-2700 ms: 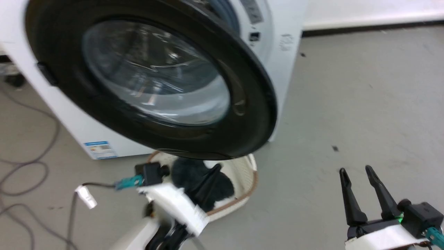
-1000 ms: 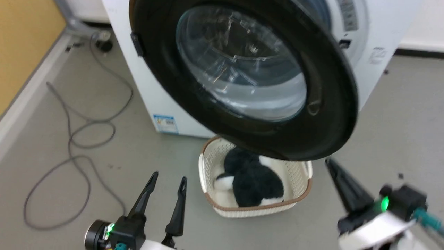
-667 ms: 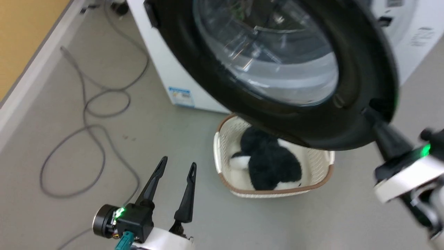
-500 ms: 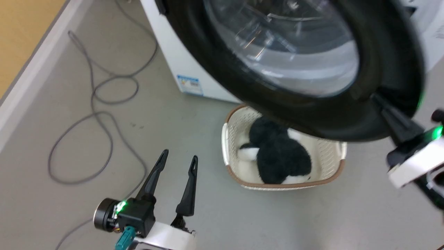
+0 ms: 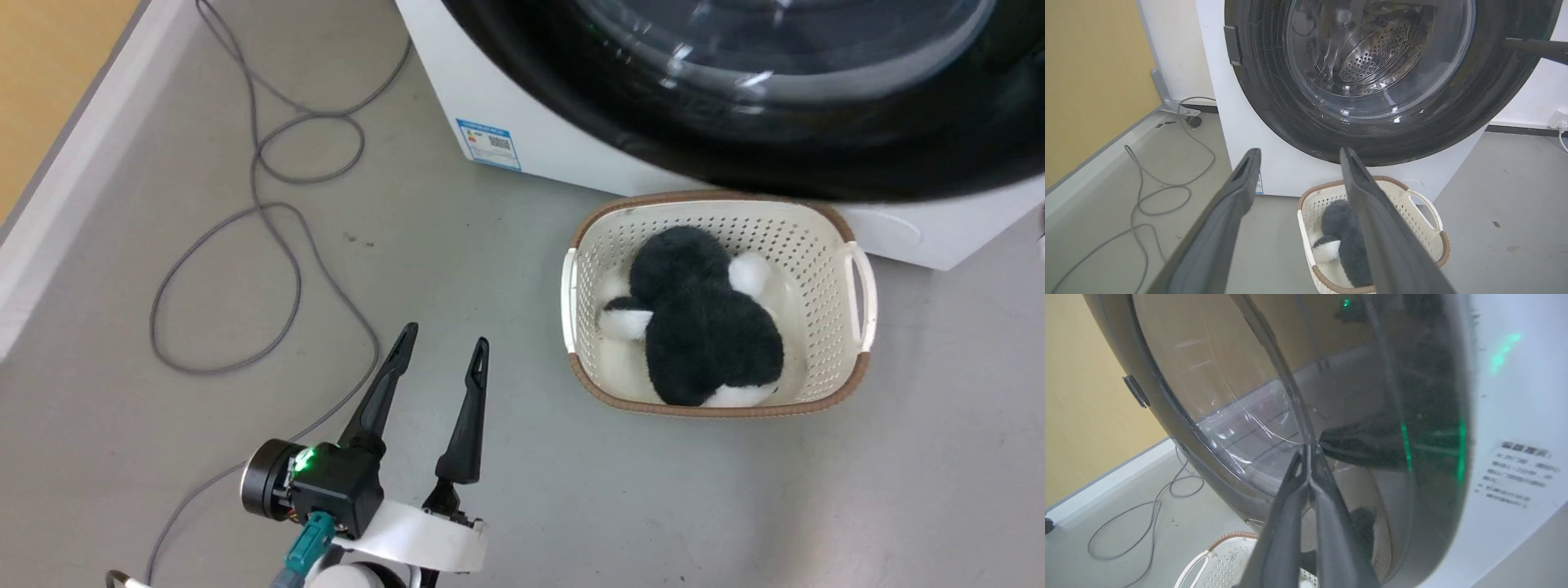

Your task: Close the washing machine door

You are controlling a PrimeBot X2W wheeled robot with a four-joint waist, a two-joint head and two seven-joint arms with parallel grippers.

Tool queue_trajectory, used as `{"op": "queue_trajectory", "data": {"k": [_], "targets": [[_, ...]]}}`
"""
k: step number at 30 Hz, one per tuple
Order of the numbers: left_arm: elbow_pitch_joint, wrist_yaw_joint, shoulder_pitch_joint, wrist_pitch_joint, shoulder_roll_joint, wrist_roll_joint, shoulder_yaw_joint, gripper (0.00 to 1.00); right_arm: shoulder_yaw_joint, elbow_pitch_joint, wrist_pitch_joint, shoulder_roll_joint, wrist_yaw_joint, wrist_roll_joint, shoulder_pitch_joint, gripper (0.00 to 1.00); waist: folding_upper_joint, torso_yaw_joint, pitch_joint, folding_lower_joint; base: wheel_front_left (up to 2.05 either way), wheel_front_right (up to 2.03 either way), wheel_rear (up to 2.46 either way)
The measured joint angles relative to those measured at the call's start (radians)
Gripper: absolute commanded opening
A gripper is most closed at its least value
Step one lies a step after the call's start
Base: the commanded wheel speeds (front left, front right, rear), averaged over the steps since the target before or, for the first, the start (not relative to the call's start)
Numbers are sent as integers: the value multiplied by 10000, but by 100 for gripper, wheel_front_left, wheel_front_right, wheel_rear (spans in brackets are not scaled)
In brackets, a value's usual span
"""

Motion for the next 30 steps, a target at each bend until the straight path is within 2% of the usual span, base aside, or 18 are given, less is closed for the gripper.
{"op": "queue_trajectory", "data": {"k": [8,16,23,30], "targets": [[-71,146,-133,0,-2,-151,-171,100,-405,1630,46,286,81,-138,-1229,0,0,160,233,0,0,0,0],[-15,263,-133,0,-4,-165,-176,100,-401,2483,-134,832,90,-305,-1589,0,0,137,97,0,0,0,0],[138,257,-112,0,-8,-186,102,100,-182,2558,-715,1076,-6,-274,-1242,0,0,-151,-554,-1,0,0,0],[439,186,206,0,-13,-313,625,100,-48,1666,-1120,1457,-10,105,554,0,0,-611,-1556,-2,0,0,0]]}}
